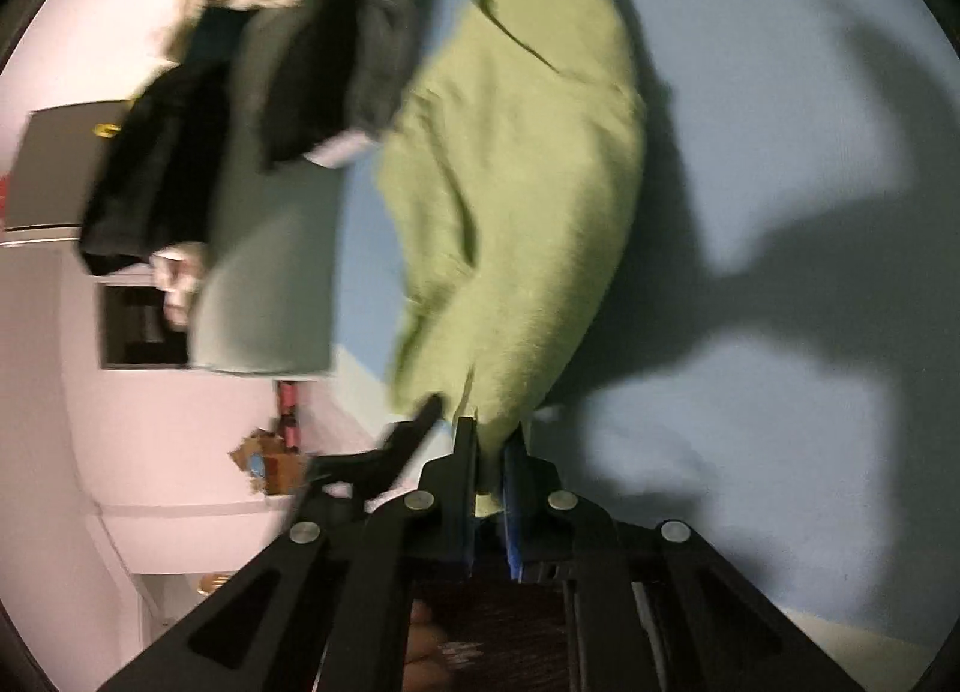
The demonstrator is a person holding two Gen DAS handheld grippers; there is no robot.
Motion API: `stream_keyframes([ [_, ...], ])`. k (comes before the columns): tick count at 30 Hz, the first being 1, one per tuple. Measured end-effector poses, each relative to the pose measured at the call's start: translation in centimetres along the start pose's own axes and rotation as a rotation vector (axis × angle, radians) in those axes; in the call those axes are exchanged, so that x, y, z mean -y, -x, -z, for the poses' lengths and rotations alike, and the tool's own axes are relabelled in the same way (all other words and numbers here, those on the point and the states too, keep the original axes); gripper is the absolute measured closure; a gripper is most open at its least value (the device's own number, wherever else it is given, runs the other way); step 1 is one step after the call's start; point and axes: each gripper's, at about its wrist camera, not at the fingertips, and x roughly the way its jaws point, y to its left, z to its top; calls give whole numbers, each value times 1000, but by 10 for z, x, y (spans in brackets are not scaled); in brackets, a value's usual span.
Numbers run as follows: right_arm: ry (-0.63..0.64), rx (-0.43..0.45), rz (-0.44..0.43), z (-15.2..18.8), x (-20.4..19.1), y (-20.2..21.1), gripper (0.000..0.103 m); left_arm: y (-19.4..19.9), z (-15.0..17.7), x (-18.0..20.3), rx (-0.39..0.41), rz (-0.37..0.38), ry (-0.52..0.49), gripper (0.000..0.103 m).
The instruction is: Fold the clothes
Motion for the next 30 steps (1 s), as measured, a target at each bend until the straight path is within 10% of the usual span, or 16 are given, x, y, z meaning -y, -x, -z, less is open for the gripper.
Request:
stream_keyframes([
  [7,-57,-1,-5,-1,20,1,95,-18,-19,-2,17,52,90,38],
  [10,-94,-7,0,0,36,-4,93,-19,-27,3,12,43,79,92],
  [15,-154,-18,7,1,62,-13,60,-9,-26,10,-44,85,109,93],
  [24,-278,-26,-238,-1,93,-43,39,-4,-16,42,-102,148,90,93],
  [30,-283,-18,-249,-7,86,-70,35,-2,-12,51,-102,152,79,93],
])
